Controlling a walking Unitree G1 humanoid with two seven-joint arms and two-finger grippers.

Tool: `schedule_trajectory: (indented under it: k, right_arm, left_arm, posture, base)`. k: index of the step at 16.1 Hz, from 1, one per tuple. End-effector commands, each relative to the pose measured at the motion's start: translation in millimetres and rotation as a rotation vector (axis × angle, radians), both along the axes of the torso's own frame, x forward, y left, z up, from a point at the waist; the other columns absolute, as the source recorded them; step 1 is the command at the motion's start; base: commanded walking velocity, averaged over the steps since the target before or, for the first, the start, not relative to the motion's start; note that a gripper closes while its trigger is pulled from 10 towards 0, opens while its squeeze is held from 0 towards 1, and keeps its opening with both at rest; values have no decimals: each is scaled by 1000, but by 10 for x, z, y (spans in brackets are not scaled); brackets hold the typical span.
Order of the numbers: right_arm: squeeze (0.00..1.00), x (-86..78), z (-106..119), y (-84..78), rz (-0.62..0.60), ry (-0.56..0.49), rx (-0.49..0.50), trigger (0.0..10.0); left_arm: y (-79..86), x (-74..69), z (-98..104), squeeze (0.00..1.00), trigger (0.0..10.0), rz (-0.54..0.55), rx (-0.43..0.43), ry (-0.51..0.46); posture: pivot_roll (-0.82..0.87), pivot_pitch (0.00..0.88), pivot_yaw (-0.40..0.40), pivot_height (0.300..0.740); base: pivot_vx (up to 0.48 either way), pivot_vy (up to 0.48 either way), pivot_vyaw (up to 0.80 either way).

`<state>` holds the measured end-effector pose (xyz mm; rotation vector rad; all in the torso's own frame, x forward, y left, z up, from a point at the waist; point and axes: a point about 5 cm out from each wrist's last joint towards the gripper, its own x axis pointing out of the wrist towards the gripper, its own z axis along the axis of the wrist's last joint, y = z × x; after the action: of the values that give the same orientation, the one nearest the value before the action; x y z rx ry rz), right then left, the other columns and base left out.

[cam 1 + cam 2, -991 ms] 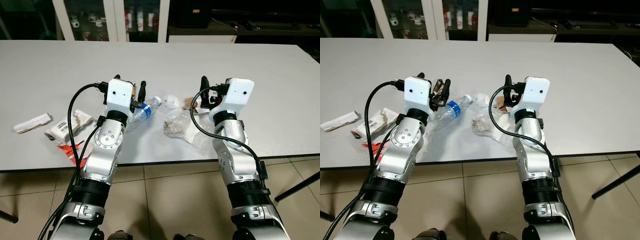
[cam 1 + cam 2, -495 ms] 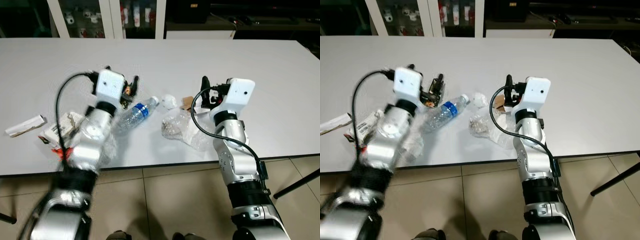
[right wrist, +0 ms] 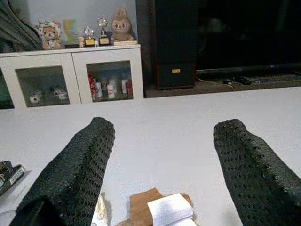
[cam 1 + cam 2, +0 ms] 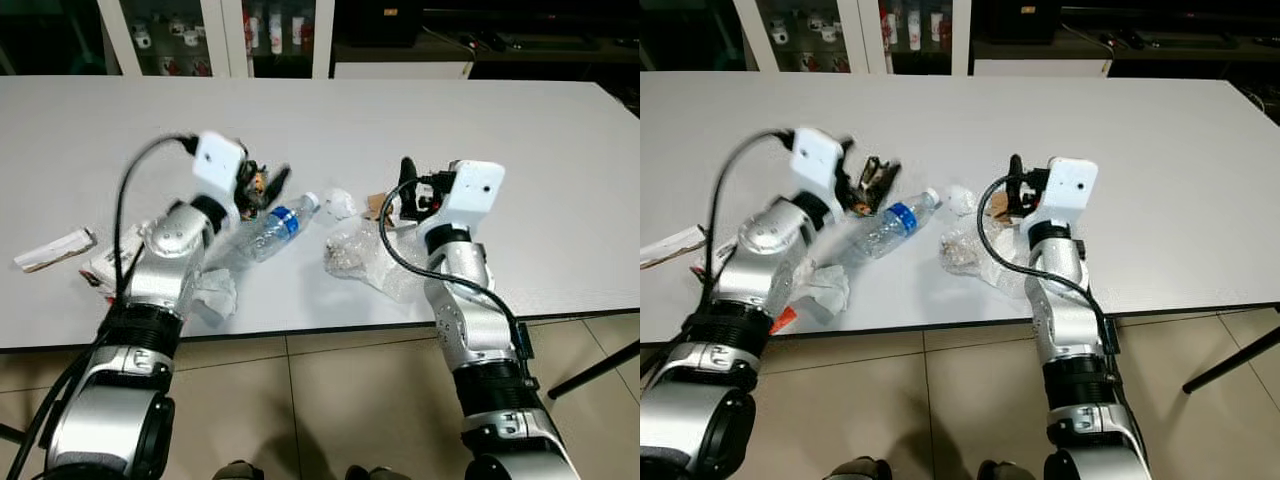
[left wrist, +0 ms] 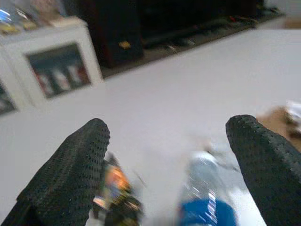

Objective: Picking trash to rubbish bin

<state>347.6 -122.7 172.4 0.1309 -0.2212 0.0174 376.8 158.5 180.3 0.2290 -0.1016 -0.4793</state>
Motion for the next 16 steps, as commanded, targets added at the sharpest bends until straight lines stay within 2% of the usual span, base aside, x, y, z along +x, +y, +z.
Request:
schedule_trajectory:
  k: [1,2,6,10,13,14,16]
  right_arm:
    - [0,7,29,29,15,-12,-6,10000]
    - [0,4,31,29,16,-13,-6,10000]
    - [0,7,24,26,15,-12,-3,10000]
    - [0,7,22,43,24,-12,-1,10000]
    - [0,7,22,53,29,-12,-1,10000]
    - [0,0,23,74,36,-13,0,10000]
    - [0,-3,19,79,38,-13,1,10000]
  left_arm:
    - [-91,12,19,0,10000,-79,17,16]
    - [-145,-13,-63,0,10000,-146,22,68]
    - [-199,-31,-128,0,10000,-208,70,92]
    - [-236,-63,-265,0,10000,-225,247,136]
    - [-325,-103,-334,0,10000,-244,289,146]
    - [-404,-153,-370,0,10000,-270,287,148]
    - [-446,-183,-395,0,10000,-280,290,151]
  posture:
    - [21,59,-29,740]
    - [17,58,-28,740]
    - [21,53,-27,740]
    - [18,46,-24,740]
    - [19,41,-24,740]
    - [18,37,-23,740]
    - [18,38,-22,740]
  base:
    - [0,0,0]
    - [0,0,0]
    - [0,0,0]
    - [0,0,0]
    - [0,0,0]
    - [0,0,0]
    - [0,0,0]
